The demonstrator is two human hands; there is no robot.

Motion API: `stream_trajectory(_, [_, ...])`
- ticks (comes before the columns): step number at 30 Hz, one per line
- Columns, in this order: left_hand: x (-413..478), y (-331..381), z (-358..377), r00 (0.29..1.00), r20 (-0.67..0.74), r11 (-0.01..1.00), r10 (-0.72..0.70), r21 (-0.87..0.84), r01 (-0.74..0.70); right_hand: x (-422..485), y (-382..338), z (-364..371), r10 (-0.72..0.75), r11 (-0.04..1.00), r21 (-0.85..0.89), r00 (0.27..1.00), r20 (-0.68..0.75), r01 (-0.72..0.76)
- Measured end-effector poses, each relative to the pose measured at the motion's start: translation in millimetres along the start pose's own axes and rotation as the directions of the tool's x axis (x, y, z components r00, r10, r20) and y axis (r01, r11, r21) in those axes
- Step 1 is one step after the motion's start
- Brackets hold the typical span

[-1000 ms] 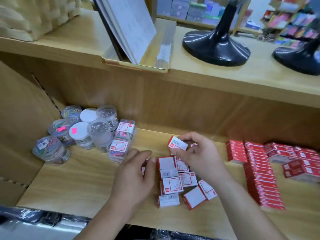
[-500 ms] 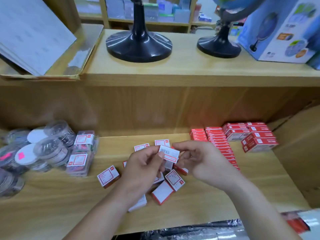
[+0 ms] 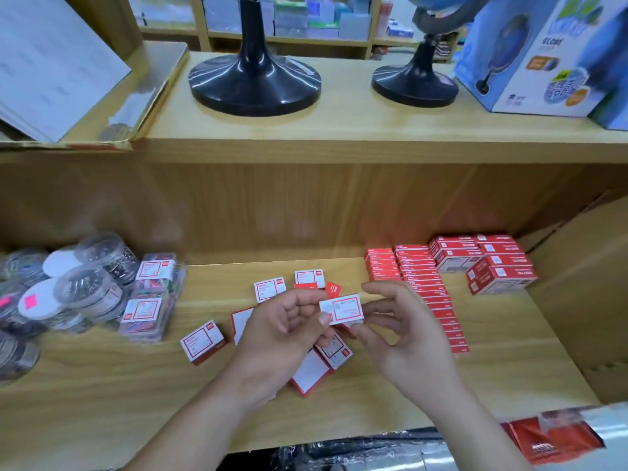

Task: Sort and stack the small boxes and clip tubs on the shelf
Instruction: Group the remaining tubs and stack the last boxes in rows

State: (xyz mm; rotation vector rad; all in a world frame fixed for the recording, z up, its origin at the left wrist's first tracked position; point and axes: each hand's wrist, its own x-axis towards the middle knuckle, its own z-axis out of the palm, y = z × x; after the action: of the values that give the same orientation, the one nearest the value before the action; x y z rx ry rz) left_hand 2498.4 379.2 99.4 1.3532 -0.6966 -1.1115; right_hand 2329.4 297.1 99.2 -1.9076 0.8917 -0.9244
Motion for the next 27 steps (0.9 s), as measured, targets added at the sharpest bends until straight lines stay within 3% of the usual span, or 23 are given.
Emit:
stream_trajectory(2, [-1,-2,-1,1.000,0.009,1.000,0.017,0.013,-0.017,0,1,-2,0.151,0.979,0.137,0.988,0.016,-0.151])
stream_trajectory(6, [-2,-4,2,0.999,0.012,0.999,0.034,0.023,-0.034,2,0,-6,0.211,0.943,0.229,0.967,0.144,-0.240])
stream_trajectory(10, [-3,-7,17,1.000,0.022,0.999,-0.003,-0.051,0.004,3,-8,-5,0.328,0.834,0.435,0.939,0.106,-0.340])
stream_trajectory(12, [-4,-15,25,1.000,0.030,1.000,0.005,0.028,-0.005,-2,-6,-7,0.344,0.843,0.412,0.935,0.080,-0.346])
stream_trajectory(14, [0,-26,21,0.997,0.001,0.971,0.076,0.229,-0.074,-1,8,-17,0.289,0.938,0.209,0.956,-0.039,-0.275])
stream_trajectory(16, [3,-32,9,0.986,-0.038,0.922,0.161,0.363,-0.136,12,28,-32,0.115,0.966,-0.222,0.990,-0.078,-0.130])
stream_trajectory(17, [4,-35,3,0.979,-0.048,0.903,0.200,0.397,-0.165,22,37,-37,0.051,0.903,-0.426,0.998,-0.029,-0.059])
stream_trajectory(19, [-2,-37,-7,0.967,-0.055,0.878,0.250,0.433,-0.202,41,47,-40,0.106,0.753,-0.656,0.993,0.053,-0.045])
stream_trajectory(23, [-22,-50,-22,0.950,-0.054,0.858,0.308,0.446,-0.253,58,72,-26,0.047,0.506,-0.853,0.983,0.177,0.129])
stream_trajectory(27, [-37,-63,-31,0.879,-0.073,0.787,0.471,0.486,-0.381,58,95,-21,-0.111,0.462,-0.867,0.982,0.152,0.187])
